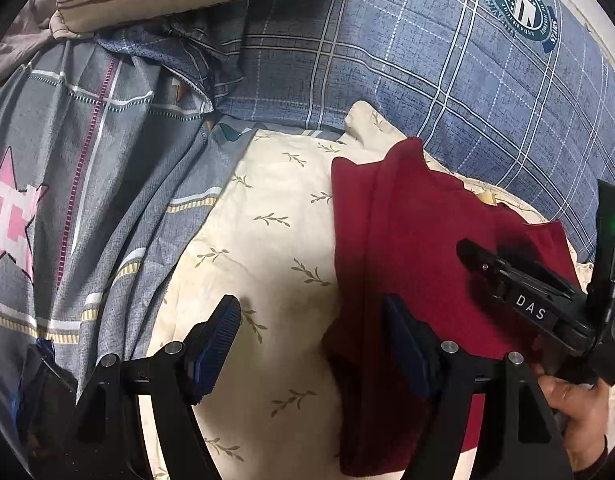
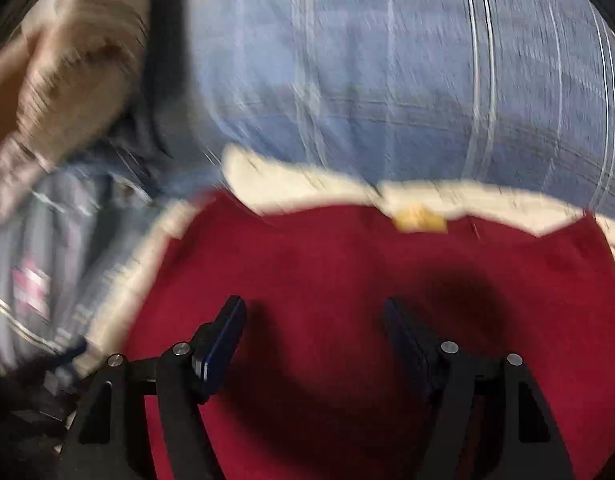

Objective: Fold small clothes

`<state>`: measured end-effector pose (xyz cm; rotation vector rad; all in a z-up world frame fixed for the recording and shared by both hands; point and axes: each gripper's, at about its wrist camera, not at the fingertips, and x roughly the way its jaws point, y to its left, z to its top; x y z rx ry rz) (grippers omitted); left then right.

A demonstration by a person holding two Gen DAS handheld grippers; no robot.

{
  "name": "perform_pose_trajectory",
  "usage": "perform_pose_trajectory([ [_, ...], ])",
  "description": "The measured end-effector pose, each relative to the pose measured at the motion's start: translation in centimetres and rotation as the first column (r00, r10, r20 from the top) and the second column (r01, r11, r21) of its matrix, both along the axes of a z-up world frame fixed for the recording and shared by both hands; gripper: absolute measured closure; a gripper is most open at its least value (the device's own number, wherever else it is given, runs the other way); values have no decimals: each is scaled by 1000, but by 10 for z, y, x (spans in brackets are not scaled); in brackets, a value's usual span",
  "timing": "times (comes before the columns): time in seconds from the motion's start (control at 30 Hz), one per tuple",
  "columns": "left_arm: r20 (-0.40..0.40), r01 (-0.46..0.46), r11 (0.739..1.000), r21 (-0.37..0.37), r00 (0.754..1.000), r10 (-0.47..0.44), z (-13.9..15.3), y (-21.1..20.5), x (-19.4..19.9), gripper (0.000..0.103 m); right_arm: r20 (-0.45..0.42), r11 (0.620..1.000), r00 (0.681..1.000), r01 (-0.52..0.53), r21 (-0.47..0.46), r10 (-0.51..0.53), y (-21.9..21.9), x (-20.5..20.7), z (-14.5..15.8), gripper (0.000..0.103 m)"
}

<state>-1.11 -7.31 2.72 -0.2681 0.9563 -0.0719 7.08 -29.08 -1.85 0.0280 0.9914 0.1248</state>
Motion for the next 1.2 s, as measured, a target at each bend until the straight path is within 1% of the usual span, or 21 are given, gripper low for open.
perform_pose_trajectory([
  [0.03, -2, 0, 1000, 1, 1000, 0, -1, 0, 0, 30, 22, 1000, 1000, -12, -19, 12, 3, -1, 1, 28],
  [0.1, -5, 1, 1000, 6, 1000, -1, -2, 0, 0, 30, -12, 998, 1000, -16, -57, 15, 10, 3, 6, 28],
  [0.13, -3, 3, 1000, 7, 1000, -3, -2, 0, 0, 30, -24, 999, 999, -22, -47, 21, 13, 4, 12, 28],
  [0.23, -1, 6, 1000, 7, 1000, -6, -1, 0, 1, 30, -19, 998, 998, -55, 26, 55, 22, 3, 29, 28],
  [0.37, -3, 8, 1000, 0, 1000, -8, -2, 2, 0, 30, -34, 993, 993, -114, 35, 116, 42, 9, 35, 26],
  [0.5, -7, 9, 1000, -3, 1000, -9, -3, 3, 1, 29, -71, 988, 986, -151, 44, 154, 65, 28, 38, 26],
  [0.67, -18, 14, 1000, -28, 1000, -14, -4, 6, 2, 29, -104, 986, 981, -164, 31, 166, 84, 46, 31, 26],
  [0.77, -27, 15, 999, -49, 1000, -17, -7, 9, 4, 28, -146, 987, 976, -153, 56, 159, 87, 52, 24, 25],
  [0.87, -27, 13, 999, -45, 1000, -15, -9, 9, 4, 27, -177, 985, 970, -160, 65, 169, 94, 55, 17, 25],
  [0.97, -24, 16, 999, -36, 1000, -16, -9, 7, 4, 27, -199, 983, 963, -176, 43, 182, 103, 58, 10, 22],
  [1.1, -31, 15, 999, -47, 999, -17, -11, 7, 6, 27, -242, 984, 955, -177, 0, 172, 112, 67, -6, 21],
  [1.2, -33, 15, 999, -52, 999, -16, -12, 7, 7, 27, -260, 977, 946, -211, -39, 194, 121, 70, -14, 16],
])
